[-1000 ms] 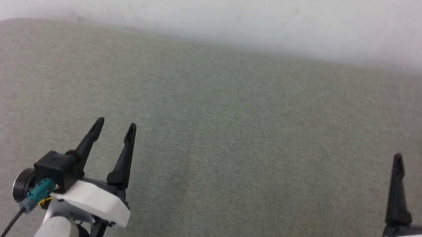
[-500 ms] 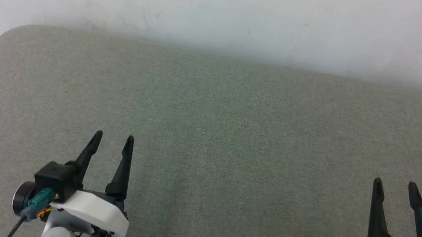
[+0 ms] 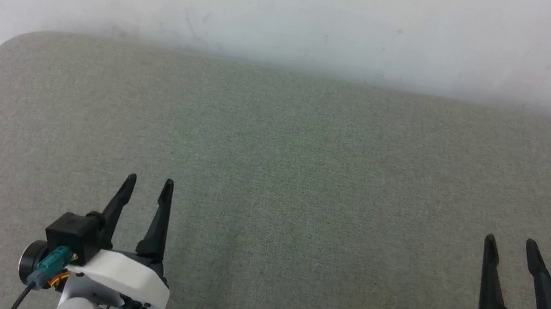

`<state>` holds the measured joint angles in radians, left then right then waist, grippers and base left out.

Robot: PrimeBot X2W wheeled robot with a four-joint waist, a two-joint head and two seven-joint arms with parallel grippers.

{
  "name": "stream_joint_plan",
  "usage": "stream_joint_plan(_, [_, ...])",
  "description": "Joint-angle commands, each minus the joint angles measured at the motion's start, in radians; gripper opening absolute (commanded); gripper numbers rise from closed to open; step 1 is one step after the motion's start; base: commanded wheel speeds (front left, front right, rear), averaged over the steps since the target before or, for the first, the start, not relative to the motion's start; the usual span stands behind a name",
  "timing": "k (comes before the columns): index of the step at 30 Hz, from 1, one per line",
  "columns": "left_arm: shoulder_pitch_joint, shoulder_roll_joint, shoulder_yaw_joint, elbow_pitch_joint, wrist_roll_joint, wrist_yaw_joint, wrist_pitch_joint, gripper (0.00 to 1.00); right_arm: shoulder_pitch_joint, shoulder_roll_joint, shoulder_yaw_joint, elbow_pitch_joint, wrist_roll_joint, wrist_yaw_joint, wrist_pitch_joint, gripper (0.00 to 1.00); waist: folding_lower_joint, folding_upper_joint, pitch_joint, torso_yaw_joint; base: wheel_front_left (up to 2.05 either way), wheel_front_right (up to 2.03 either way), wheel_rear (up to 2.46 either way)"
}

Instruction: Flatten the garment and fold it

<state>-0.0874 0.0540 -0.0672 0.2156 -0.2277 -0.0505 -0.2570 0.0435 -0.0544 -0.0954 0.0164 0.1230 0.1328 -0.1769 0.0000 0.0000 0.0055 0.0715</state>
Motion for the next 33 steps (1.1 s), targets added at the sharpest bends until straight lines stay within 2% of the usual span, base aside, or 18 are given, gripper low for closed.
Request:
stream_joint_plan(1, [0.0, 0.0, 0.0, 0.0, 0.0, 0.0, 0.001, 0.0, 0.0, 0.0, 0.0, 0.0, 0.0, 0.0, 0.0, 0.0, 0.0, 0.0, 0.0, 0.0, 0.0, 0.0, 0.0])
stream_joint_plan(33, [0.015, 0.0, 0.012, -0.037, 0.039, 0.008, 0.045, 0.0, -0.008, 0.0, 0.016, -0.003, -0.021, 0.0, 0.031, 0.0, 0.0, 0.0, -0.001, -0.013, 0.0, 0.0, 0.0])
